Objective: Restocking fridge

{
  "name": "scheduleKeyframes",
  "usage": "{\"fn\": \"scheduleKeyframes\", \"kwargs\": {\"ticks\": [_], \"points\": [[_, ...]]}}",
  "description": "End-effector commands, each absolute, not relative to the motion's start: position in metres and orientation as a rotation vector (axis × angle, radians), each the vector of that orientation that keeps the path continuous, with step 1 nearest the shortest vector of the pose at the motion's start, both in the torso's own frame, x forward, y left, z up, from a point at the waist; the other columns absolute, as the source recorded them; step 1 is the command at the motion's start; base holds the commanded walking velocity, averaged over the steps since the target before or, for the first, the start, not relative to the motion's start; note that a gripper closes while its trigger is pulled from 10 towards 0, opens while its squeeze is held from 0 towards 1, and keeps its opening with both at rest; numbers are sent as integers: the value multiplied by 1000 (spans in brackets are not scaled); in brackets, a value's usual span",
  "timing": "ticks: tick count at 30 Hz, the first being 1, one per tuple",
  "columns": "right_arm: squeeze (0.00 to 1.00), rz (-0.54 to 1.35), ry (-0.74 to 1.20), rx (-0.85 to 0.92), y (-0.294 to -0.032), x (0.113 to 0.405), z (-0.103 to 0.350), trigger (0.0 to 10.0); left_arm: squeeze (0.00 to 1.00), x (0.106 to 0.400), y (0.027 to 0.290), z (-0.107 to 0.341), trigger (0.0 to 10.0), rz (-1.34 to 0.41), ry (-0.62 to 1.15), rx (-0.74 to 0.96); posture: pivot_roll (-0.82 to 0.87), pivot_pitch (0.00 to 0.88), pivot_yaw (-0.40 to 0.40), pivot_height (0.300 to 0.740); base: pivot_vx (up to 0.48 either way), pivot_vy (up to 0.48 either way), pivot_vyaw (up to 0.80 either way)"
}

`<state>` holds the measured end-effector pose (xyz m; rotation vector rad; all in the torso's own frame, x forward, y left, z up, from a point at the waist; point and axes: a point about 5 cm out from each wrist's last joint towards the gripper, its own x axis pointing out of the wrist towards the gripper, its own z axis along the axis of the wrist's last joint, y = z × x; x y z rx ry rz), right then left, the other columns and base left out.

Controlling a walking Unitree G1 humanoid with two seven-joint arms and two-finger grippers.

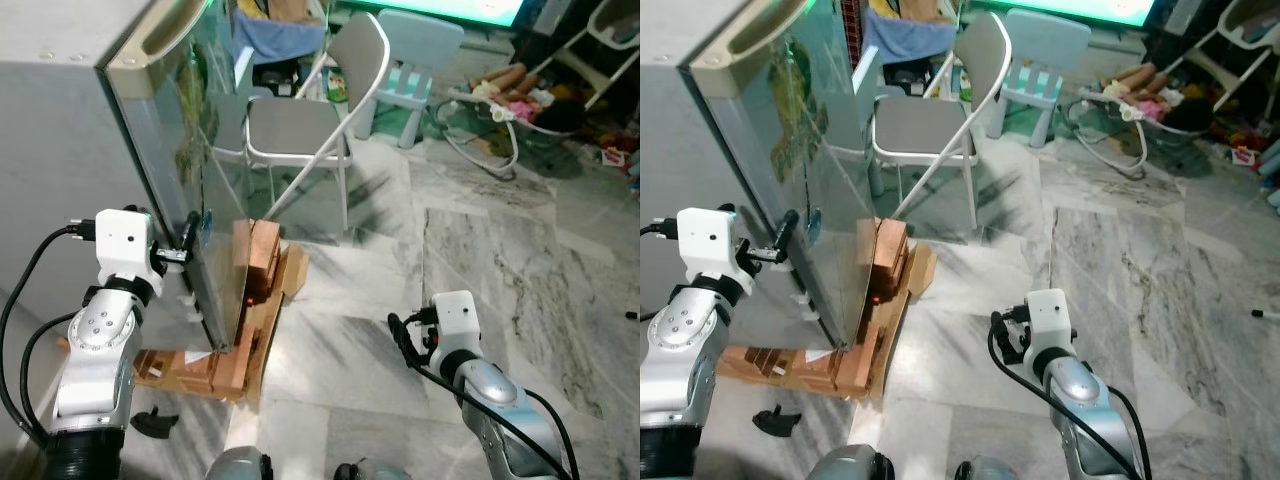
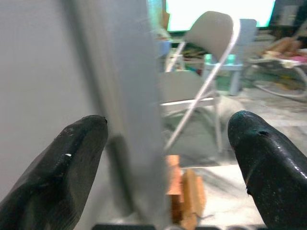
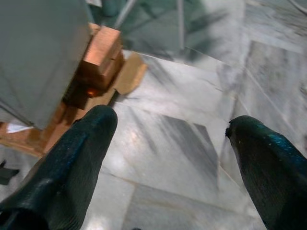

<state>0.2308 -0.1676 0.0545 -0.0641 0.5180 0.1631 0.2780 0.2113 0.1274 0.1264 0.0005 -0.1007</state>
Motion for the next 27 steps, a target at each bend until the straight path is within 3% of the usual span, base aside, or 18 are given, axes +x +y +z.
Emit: {"fn": "scheduleKeyframes", "kwargs": {"ticks": [1, 14, 27], "points": [[0, 140, 551, -73, -174, 228, 51, 10000, 0, 279, 197, 133, 10000, -182, -13, 103, 123, 67, -59, 740, 0, 0, 0], [0, 158, 557, -79, -174, 228, 50, 10000, 0, 297, 219, 133, 10000, -17, 15, 114, 110, 64, -62, 740, 0, 0, -87], [0, 163, 565, -80, -175, 226, 49, 10000, 0, 292, 234, 130, 10000, 99, 22, 117, 110, 69, -67, 740, 0, 0, 0]]}}
